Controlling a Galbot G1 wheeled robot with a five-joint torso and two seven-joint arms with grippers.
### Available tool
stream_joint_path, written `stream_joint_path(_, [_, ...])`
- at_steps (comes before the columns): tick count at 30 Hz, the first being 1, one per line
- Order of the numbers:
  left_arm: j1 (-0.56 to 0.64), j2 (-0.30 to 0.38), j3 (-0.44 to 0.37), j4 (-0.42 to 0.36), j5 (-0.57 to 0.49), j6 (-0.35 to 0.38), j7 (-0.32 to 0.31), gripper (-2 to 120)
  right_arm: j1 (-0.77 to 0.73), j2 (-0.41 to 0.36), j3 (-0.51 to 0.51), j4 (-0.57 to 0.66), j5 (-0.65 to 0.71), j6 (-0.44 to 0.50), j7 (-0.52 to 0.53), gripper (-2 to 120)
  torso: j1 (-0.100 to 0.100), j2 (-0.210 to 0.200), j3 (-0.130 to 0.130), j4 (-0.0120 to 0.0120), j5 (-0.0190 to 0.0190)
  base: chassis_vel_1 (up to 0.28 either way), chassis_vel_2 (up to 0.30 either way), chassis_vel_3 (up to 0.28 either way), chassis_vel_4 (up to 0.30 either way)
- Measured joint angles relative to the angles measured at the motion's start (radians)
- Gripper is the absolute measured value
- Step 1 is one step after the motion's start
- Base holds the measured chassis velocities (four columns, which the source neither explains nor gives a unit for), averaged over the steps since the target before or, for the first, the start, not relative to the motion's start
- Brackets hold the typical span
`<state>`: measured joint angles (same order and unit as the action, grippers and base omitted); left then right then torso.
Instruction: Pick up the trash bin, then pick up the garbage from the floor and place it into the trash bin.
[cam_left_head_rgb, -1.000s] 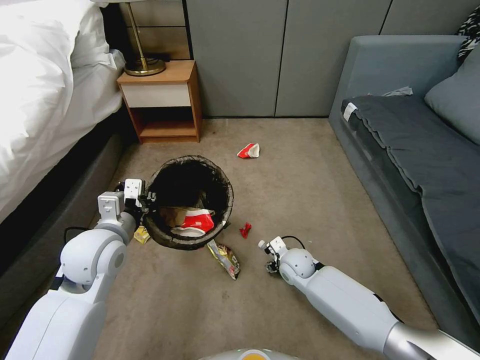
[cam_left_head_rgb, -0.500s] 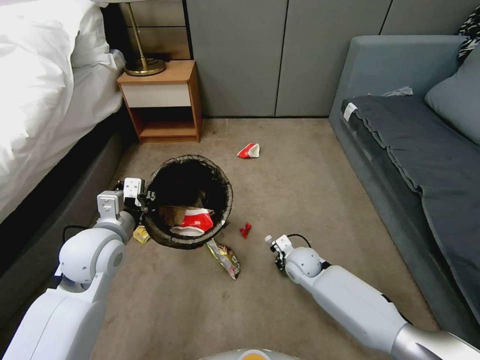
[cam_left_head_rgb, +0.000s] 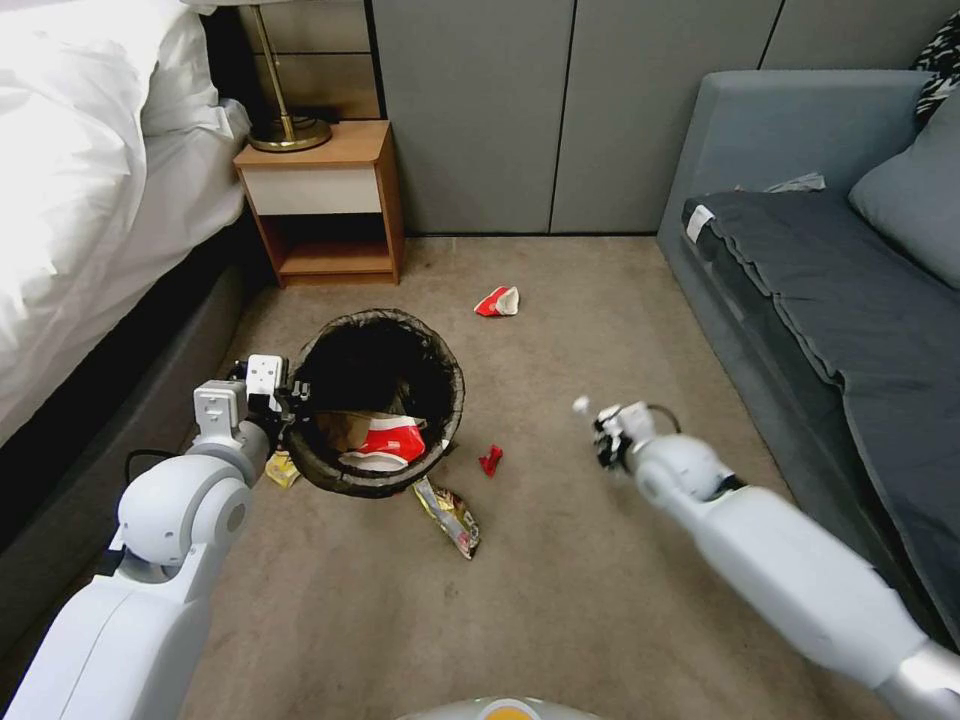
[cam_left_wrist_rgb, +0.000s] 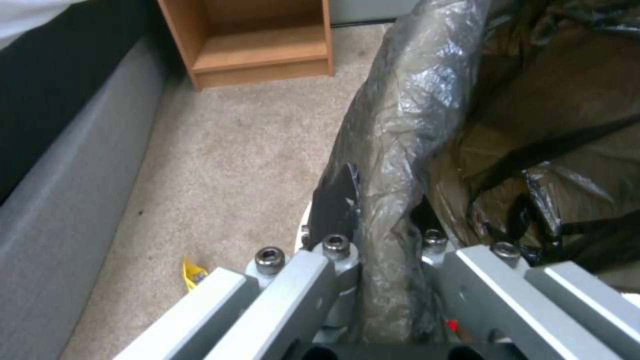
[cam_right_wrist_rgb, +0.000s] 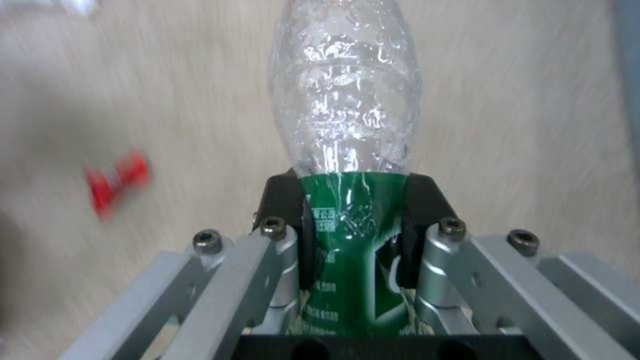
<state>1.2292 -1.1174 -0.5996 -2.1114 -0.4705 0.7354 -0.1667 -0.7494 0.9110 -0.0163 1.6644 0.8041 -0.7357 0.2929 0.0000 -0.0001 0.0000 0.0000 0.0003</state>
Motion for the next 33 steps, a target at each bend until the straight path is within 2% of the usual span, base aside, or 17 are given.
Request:
stream_joint_path(3, [-0.001,-0.005,0.004,-0.004,-0.002,0.0,-0.001,1,0.041,-0.047,0.077,0.151,0.14,0.0,0.041,18,0.0,0.0,0.0,-0.0002,-0.0003,0.0,0.0,0.0,0.0])
stream_joint_path(4, [-0.001,-0.005,0.004,-0.004,-0.002,0.0,-0.001,1,0.041,-0.047,0.077,0.151,0.14,0.0,0.041,18,0.0,0.0,0.0,-0.0002,-0.0003,0.0,0.0,0.0,0.0])
stream_joint_path(7, [-0.001,-0.006,0.005,-0.012,-0.001,0.0,0.001,1,0.144,-0.073,0.083,0.271,0.287,0.0,0.081,18,0.0,0.0,0.0,-0.0001,-0.0003,0.0,0.0,0.0,0.0])
stream_joint_path(13, [0.0,-0.007,0.006,-0.012,0.002,0.0,0.001,1,0.241,-0.065,0.048,0.311,0.39,0.0,0.09,18,0.0,0.0,0.0,0.0001,-0.0006,0.0,0.0,0.0,0.0])
stream_joint_path(14, [0.0,-0.008,0.006,-0.011,0.005,0.0,0.001,1,0.311,-0.048,0.016,0.32,0.456,0.0,0.097,18,0.0,0.0,0.0,-0.0002,0.0002,0.0,0.0,0.0,0.0])
stream_joint_path(19, [0.001,-0.01,0.006,-0.006,0.009,0.0,0.003,1,0.454,-0.015,-0.055,0.323,0.546,0.0,0.105,18,0.0,0.0,0.0,0.0003,-0.0007,0.0,0.0,0.0,0.0])
stream_joint_path(21, [0.001,-0.011,0.002,0.002,0.012,0.0,0.008,1,0.585,0.03,-0.136,0.324,0.66,0.0,0.141,18,0.0,0.0,0.0,0.0006,-0.0007,0.0,0.0,0.0,0.0])
stream_joint_path(22, [0.001,-0.011,0.002,0.002,0.012,0.0,0.008,1,0.585,0.03,-0.136,0.324,0.66,0.0,0.141,18,0.0,0.0,0.0,0.0006,-0.0007,0.0,0.0,0.0,0.0])
stream_joint_path(24, [-0.004,-0.014,-0.001,0.016,0.015,0.0,0.008,1,0.706,0.111,-0.216,0.326,0.829,0.0,0.221,18,0.0,0.0,0.0,0.0001,-0.0009,0.0,0.0,0.0,0.0])
stream_joint_path(25, [-0.004,-0.014,-0.001,0.016,0.015,0.0,0.008,1,0.706,0.111,-0.216,0.326,0.829,0.0,0.221,18,0.0,0.0,0.0,0.0001,-0.0009,0.0,0.0,0.0,0.0])
stream_joint_path(26, [-0.012,-0.019,-0.001,0.028,0.016,0.0,0.011,1,0.77,0.216,-0.281,0.311,0.925,0.001,0.296,18,0.0,0.0,0.0,-0.0001,-0.0006,0.0,0.0,0.0,0.0])
stream_joint_path(27, [-0.02,-0.023,0.0,0.039,0.018,0.0,0.011,1,0.796,0.305,-0.331,0.29,0.951,0.008,0.341,18,0.0,0.0,0.0,0.0004,-0.0008,0.0,0.0,0.0,0.0])
stream_joint_path(28, [-0.02,-0.023,0.0,0.039,0.018,0.0,0.011,1,0.796,0.305,-0.331,0.29,0.951,0.008,0.341,18,0.0,0.0,0.0,0.0004,-0.0008,0.0,0.0,0.0,0.0])
stream_joint_path(31, [-0.027,-0.03,0.002,0.049,0.021,0.0,0.011,1,0.787,0.404,-0.417,0.251,0.957,0.01,0.427,18,0.0,0.0,0.0,0.0002,-0.0008,0.0,0.0,0.0,0.0])
stream_joint_path(33, [-0.027,-0.031,0.002,0.049,0.021,0.0,0.011,1,0.781,0.407,-0.426,0.246,0.951,0.008,0.432,18,0.0,0.0,0.0,0.0003,-0.0006,0.0,0.0,0.0,0.0])
